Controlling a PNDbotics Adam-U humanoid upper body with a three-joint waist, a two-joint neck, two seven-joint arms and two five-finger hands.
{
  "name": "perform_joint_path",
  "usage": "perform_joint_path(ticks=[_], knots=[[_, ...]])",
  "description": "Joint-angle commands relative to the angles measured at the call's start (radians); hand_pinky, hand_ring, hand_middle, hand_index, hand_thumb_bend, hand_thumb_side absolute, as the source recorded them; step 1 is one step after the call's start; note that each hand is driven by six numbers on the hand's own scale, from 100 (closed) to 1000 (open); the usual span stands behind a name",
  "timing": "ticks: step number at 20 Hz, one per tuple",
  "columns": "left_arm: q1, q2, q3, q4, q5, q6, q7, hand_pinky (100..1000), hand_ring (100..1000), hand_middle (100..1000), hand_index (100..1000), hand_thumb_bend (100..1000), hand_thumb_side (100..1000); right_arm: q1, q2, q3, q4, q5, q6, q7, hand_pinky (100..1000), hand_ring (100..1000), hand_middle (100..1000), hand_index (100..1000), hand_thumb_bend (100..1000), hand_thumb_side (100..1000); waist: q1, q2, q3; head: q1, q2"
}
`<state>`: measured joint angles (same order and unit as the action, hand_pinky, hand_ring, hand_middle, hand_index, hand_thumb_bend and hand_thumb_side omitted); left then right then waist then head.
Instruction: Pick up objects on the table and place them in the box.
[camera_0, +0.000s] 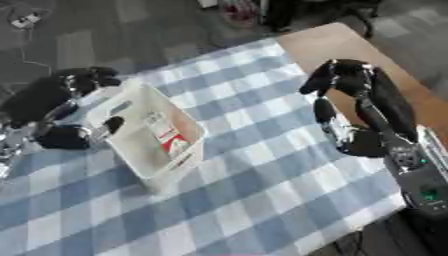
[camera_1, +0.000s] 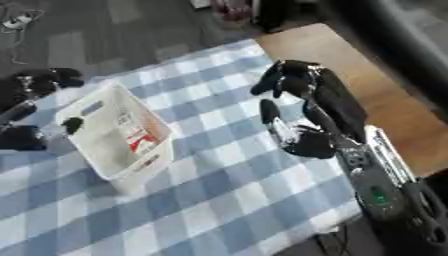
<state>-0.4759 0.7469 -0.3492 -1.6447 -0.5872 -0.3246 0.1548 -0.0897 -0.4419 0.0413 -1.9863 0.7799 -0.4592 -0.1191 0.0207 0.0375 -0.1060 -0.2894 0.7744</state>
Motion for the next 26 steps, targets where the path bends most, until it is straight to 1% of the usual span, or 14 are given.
perform_joint_path(ticks=[1, 2, 3, 4, 5, 6, 8, 9, 11, 14, 19, 22, 24, 26], knots=[[0.11, 0.087, 0.093, -0.286, 0.126, 0.106, -0.01, 100, 318, 441, 558, 100, 841, 0.02, -0.008, -0.012, -0.014, 0.027, 0.016, -0.006, 405, 412, 551, 655, 100, 906, -0.01, -0.012, 0.018, -0.036, -0.004], [0.164, 0.078, 0.118, -0.321, 0.157, 0.114, -0.01, 100, 243, 337, 458, 100, 864, 0.035, 0.0, -0.013, -0.014, 0.04, 0.022, -0.009, 403, 411, 551, 655, 100, 908, -0.017, -0.011, 0.033, -0.042, -0.004], [0.22, 0.056, 0.14, -0.339, 0.187, 0.103, 0.004, 100, 186, 289, 417, 100, 856, 0.054, 0.01, -0.016, -0.014, 0.056, 0.03, -0.014, 401, 410, 550, 655, 100, 909, -0.025, -0.01, 0.05, -0.046, -0.004], [0.263, 0.028, 0.161, -0.347, 0.207, 0.083, 0.022, 100, 100, 213, 352, 100, 851, 0.074, 0.022, -0.022, -0.014, 0.073, 0.042, -0.023, 392, 403, 543, 649, 100, 906, -0.033, -0.01, 0.068, -0.05, -0.004], [0.292, 0.001, 0.178, -0.351, 0.221, 0.06, 0.044, 100, 100, 178, 324, 100, 856, 0.092, 0.033, -0.029, -0.014, 0.09, 0.054, -0.036, 386, 399, 538, 646, 100, 905, -0.04, -0.01, 0.083, -0.055, -0.004], [0.307, -0.036, 0.198, -0.353, 0.236, 0.03, 0.077, 100, 100, 112, 288, 120, 862, 0.115, 0.048, -0.038, -0.014, 0.108, 0.07, -0.053, 378, 396, 534, 641, 100, 903, -0.051, -0.011, 0.102, -0.061, -0.004], [0.311, -0.1, 0.222, -0.355, 0.27, -0.035, 0.147, 100, 100, 100, 253, 145, 876, 0.155, 0.073, -0.048, -0.014, 0.145, 0.095, -0.089, 375, 403, 534, 639, 100, 900, -0.067, -0.013, 0.132, -0.067, -0.004], [0.308, -0.121, 0.227, -0.355, 0.287, -0.056, 0.174, 100, 100, 100, 251, 148, 877, 0.169, 0.082, -0.049, -0.014, 0.161, 0.106, -0.105, 375, 403, 534, 639, 100, 900, -0.072, -0.014, 0.142, -0.07, -0.004], [0.296, -0.133, 0.226, -0.355, 0.309, -0.084, 0.203, 100, 100, 100, 252, 145, 878, 0.197, 0.097, -0.052, -0.014, 0.194, 0.122, -0.132, 373, 402, 532, 638, 100, 900, -0.082, -0.016, 0.167, -0.078, -0.004], [0.271, -0.142, 0.217, -0.355, 0.323, -0.103, 0.205, 100, 100, 100, 266, 160, 853, 0.227, 0.11, -0.039, -0.014, 0.239, 0.129, -0.156, 366, 397, 526, 633, 100, 900, -0.089, -0.019, 0.195, -0.069, -0.004], [0.284, -0.139, 0.183, -0.355, 0.285, -0.188, 0.149, 100, 100, 100, 285, 153, 837, 0.239, 0.114, -0.016, -0.014, 0.28, 0.129, -0.156, 365, 397, 524, 632, 100, 905, -0.088, -0.02, 0.209, -0.075, -0.018], [0.261, -0.144, 0.184, -0.355, 0.296, -0.207, 0.122, 100, 100, 100, 307, 160, 816, 0.234, 0.108, -0.015, -0.014, 0.276, 0.13, -0.147, 367, 397, 524, 632, 100, 903, -0.085, -0.024, 0.206, -0.103, -0.021], [0.214, -0.147, 0.204, -0.355, 0.33, -0.194, 0.117, 100, 100, 100, 308, 163, 823, 0.233, 0.105, -0.019, -0.014, 0.27, 0.126, -0.149, 366, 396, 521, 629, 100, 903, -0.084, -0.028, 0.207, -0.122, -0.02], [0.178, -0.15, 0.212, -0.355, 0.381, -0.185, 0.103, 100, 100, 100, 308, 163, 835, 0.233, 0.104, -0.019, -0.014, 0.267, 0.117, -0.155, 366, 396, 520, 628, 100, 903, -0.085, -0.029, 0.206, -0.129, -0.026]])
